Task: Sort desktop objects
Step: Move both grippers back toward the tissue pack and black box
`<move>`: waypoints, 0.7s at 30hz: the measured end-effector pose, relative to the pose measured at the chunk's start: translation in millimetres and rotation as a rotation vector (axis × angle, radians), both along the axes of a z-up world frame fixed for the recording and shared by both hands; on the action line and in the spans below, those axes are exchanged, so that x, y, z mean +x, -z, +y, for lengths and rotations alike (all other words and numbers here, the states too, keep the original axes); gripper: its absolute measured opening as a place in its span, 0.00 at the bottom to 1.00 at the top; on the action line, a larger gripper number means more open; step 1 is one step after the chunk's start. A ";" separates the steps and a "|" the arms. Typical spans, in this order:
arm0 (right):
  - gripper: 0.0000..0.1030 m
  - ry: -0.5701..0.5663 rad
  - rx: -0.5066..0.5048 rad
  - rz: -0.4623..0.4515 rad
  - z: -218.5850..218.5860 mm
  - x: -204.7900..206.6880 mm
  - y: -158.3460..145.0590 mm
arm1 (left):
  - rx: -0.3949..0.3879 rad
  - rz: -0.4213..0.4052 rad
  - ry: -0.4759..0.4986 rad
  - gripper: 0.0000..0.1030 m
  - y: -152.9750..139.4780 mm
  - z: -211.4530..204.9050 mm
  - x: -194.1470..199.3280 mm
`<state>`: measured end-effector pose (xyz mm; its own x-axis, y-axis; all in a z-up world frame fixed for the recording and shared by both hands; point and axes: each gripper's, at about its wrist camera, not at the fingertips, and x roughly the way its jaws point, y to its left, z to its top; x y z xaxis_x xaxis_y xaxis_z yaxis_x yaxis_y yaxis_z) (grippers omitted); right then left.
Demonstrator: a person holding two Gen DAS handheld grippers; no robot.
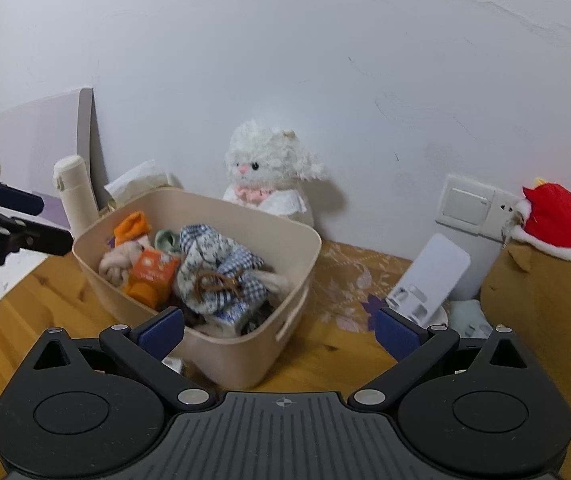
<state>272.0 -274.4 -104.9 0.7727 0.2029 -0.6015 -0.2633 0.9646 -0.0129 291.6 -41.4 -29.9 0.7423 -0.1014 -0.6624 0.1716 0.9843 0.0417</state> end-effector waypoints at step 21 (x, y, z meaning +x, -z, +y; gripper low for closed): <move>1.00 0.007 -0.014 0.100 -32.9 -39.5 68.5 | 0.049 0.145 0.036 0.82 75.7 -40.2 -30.5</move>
